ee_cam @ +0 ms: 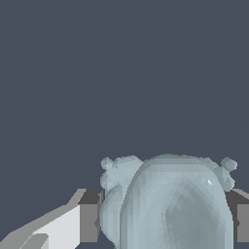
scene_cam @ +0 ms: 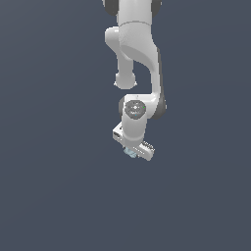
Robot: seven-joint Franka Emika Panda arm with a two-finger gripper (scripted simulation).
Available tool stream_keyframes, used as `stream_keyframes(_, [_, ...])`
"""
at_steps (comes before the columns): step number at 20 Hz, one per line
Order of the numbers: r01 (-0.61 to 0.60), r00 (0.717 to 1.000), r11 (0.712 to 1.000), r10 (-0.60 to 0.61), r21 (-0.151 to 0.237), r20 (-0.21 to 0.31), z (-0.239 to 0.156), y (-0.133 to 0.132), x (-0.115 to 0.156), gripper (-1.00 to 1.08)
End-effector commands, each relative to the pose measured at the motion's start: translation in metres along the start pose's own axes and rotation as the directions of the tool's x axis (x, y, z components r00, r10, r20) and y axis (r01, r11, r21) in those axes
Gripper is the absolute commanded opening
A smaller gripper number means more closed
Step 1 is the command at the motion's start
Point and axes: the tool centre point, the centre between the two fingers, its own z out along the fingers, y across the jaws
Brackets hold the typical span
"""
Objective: Pick up the object and move it to a goal position.
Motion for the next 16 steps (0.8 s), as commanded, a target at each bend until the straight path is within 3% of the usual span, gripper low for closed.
stream_keyframes(1, [0.0, 1.0, 1.0, 0.0, 0.0, 0.0, -0.003, 0.003, 0.002, -1.0])
stream_keyframes(16, [-0.001, 1.0, 1.0, 0.001, 0.0, 0.0, -0.055, 0.048, 0.027, -1.0])
